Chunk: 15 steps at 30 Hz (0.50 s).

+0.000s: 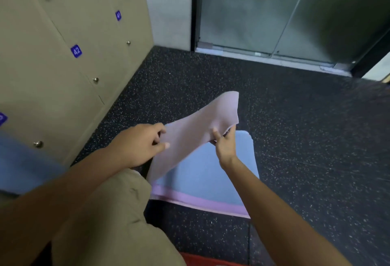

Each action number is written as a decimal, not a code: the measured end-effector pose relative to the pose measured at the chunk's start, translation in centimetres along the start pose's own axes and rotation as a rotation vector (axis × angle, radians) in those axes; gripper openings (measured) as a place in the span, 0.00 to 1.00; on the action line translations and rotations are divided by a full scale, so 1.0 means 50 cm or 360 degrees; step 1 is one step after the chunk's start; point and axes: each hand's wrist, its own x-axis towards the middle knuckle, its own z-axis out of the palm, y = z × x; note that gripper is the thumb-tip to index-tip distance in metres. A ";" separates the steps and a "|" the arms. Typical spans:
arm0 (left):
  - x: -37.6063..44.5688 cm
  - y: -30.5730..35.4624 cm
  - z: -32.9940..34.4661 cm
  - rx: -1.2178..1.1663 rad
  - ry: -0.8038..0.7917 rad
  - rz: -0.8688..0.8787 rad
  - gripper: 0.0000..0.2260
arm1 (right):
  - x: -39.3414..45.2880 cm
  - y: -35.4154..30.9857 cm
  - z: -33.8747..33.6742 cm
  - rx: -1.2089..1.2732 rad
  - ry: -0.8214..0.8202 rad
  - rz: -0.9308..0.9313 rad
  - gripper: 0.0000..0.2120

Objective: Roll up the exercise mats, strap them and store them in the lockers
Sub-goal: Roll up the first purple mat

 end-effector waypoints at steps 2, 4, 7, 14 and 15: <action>-0.028 -0.011 -0.036 0.0016 0.0083 -0.0012 0.18 | -0.026 -0.045 0.049 -0.0041 -0.0161 -0.0093 0.24; -0.056 -0.023 -0.072 0.0008 0.0168 -0.0012 0.18 | -0.053 -0.077 0.095 -0.0095 -0.0300 -0.0154 0.23; -0.107 -0.052 -0.134 -0.0020 0.0301 -0.0063 0.18 | -0.100 -0.123 0.171 -0.0221 -0.0470 -0.0259 0.23; -0.255 -0.164 -0.244 0.0000 0.0536 -0.0291 0.18 | -0.183 -0.206 0.333 -0.0039 -0.0638 -0.0255 0.17; -0.276 -0.177 -0.250 0.0014 0.0561 -0.0315 0.18 | -0.187 -0.216 0.354 -0.0021 -0.0646 -0.0268 0.17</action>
